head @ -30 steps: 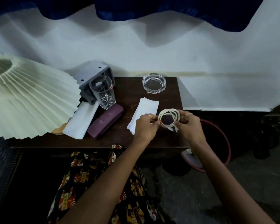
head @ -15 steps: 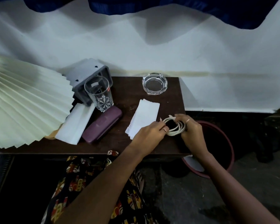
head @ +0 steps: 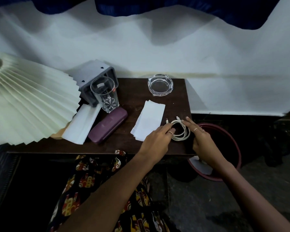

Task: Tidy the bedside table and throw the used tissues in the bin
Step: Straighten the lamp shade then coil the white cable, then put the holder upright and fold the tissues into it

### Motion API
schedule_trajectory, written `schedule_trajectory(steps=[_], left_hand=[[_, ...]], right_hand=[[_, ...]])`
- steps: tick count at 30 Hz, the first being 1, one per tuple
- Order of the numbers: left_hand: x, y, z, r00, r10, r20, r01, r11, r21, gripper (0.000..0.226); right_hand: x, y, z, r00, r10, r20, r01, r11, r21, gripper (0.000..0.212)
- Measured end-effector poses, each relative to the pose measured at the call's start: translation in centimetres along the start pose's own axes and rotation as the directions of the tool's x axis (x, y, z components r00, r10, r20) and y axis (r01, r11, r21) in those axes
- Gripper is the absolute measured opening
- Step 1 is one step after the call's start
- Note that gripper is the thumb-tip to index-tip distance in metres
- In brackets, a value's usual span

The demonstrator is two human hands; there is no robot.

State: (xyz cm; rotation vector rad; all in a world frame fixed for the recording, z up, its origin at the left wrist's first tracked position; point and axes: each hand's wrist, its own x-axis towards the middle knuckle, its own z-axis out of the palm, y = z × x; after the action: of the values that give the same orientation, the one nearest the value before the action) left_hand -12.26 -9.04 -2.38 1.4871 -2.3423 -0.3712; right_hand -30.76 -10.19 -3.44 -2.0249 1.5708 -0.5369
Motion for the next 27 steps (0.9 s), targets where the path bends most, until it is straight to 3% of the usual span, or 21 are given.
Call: schedule_trajectory(steps=[7,11,16,20,27], left_hand=[[-1.1,-0.7,-2.3,0.999,-0.022,-0.041,0.024,0.999,0.037,0.043],[-3.3,-2.7,-4.6,0.986,-0.118,-0.114,0.123,0.992,0.04,0.038],[-7.3,-5.5,-6.5,0.911,-0.328,-0.251,0.342,0.94,0.01,0.032],[-10.0,-7.6,-7.3,0.83,-0.467,-0.305,0.483,0.875,-0.026,0.031],[-12.1,-8.8,-7.7,0.76,-0.533,-0.371,0.548,0.833,-0.075,0.034]], right_hand=[[1.0,-2.0,-0.2,1.0,-0.01,0.017,0.01,1.0,-0.007,0.071],[1.8,-4.0,-0.4,0.999,-0.047,0.007,0.047,0.999,-0.023,0.067],[4.0,-7.9,0.5,0.993,-0.114,-0.022,0.114,0.993,0.002,0.051],[7.3,-11.7,2.1,0.982,-0.185,-0.02,0.186,0.982,0.027,0.052],[15.4,-16.8,2.6,0.969,-0.247,-0.004,0.246,0.967,-0.073,0.043]])
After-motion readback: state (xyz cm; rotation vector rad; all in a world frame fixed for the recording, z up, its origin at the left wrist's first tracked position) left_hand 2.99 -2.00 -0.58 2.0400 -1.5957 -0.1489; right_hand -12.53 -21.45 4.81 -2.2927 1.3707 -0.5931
